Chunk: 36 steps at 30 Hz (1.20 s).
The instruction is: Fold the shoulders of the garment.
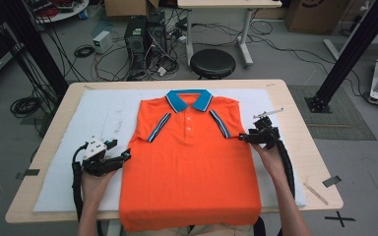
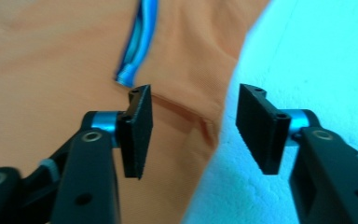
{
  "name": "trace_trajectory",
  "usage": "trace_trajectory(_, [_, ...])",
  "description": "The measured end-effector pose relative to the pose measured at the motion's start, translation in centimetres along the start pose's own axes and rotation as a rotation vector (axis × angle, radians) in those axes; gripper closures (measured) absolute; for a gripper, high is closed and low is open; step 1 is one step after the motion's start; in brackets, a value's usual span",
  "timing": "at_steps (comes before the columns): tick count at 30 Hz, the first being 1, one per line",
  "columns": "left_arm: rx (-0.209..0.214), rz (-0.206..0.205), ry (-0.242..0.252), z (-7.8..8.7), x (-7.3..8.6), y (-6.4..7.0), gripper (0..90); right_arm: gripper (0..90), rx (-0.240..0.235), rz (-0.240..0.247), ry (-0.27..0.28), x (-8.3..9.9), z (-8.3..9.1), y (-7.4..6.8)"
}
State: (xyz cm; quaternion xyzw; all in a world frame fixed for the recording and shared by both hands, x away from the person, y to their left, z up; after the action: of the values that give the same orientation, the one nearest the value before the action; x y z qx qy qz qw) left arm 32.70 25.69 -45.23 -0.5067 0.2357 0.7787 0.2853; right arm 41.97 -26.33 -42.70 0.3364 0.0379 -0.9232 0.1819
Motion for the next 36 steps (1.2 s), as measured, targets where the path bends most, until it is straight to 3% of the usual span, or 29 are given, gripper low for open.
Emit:
trace_trajectory(2, [0.0,0.004,0.005,0.0,0.0,-0.1,35.1,37.7,-0.014,-0.02,0.066,0.5,1.0,-0.2])
trace_trajectory(6, [-0.002,0.025,0.017,0.1,0.0,-0.2,34.8,29.1,0.028,-0.016,0.192,2.0,2.5,-0.4])
trace_trajectory(8, [-0.006,0.034,0.019,0.2,0.0,-0.4,34.2,25.9,0.041,-0.043,0.257,3.6,3.3,-0.3])
trace_trajectory(14, [-0.009,0.035,0.013,0.1,0.0,-0.4,33.9,24.1,0.035,-0.073,0.284,6.4,3.7,0.0])
trace_trajectory(20, [-0.002,0.034,0.01,0.1,0.0,-0.2,33.2,23.8,0.032,-0.082,0.306,7.9,4.1,-0.1])
trace_trajectory(23, [-0.006,0.035,0.011,0.1,0.0,-0.2,32.6,23.8,0.018,-0.079,0.29,8.5,4.0,-0.3])
trace_trajectory(36, [-0.005,0.034,-0.003,-0.1,0.0,-0.1,32.6,23.8,0.028,-0.05,0.28,8.9,4.2,-1.1])
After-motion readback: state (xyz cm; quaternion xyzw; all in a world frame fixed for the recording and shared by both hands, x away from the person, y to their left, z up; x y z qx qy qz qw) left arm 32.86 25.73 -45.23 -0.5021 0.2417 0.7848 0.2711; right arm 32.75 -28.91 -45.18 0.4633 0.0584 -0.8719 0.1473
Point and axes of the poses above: each handheld gripper's, and its own axes: z roughly backward along the jaws, x roughly out of its underside, y roughly to its right, the point moved 1 cm from there along -z, roughly forward along the jaws, and after that the axes turned 12 degrees about x, right-handed, at the moved point
